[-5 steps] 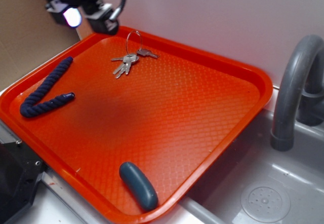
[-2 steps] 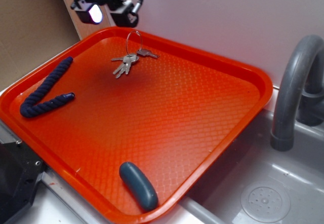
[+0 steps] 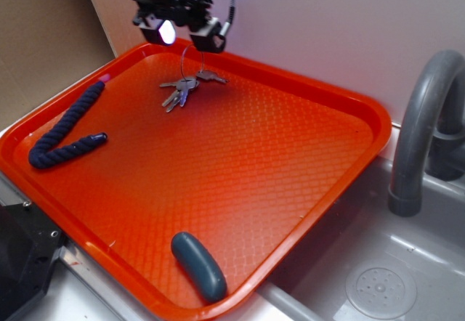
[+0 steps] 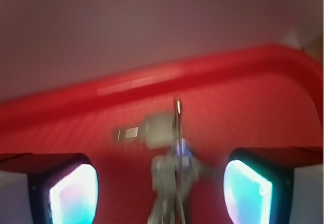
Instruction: Grab the silver keys.
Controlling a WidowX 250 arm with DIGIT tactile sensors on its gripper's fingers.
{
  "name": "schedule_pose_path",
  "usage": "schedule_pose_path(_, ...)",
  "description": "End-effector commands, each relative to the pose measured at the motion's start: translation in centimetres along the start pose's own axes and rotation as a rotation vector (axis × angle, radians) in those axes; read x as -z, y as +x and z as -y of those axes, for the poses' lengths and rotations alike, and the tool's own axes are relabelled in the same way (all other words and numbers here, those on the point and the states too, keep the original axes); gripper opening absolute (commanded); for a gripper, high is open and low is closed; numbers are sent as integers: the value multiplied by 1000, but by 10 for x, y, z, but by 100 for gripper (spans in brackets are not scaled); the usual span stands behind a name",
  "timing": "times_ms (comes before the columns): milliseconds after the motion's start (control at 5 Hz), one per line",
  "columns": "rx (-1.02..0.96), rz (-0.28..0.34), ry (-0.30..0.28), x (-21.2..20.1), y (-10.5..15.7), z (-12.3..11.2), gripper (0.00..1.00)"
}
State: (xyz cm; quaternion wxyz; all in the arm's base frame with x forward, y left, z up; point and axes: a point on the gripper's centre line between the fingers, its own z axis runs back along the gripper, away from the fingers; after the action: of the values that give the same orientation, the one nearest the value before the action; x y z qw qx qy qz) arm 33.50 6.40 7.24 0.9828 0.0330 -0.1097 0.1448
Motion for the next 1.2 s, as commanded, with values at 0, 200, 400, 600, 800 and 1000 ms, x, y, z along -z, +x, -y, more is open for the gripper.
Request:
schedule_pose_path(0,4,33,63,12,39,0,0)
schedule_pose_path(200,12,22,70,14,35,-1,0)
schedule_pose_path(400,18,6,93,18,32,-2,0)
schedule_pose_path(600,12,-1,106,15,33,-3,0)
schedule_pose_path(800,18,-46,124,-41,6,-9,0)
schedule_pose_path(1000,120,-119,-85,-102,-33,-1,0)
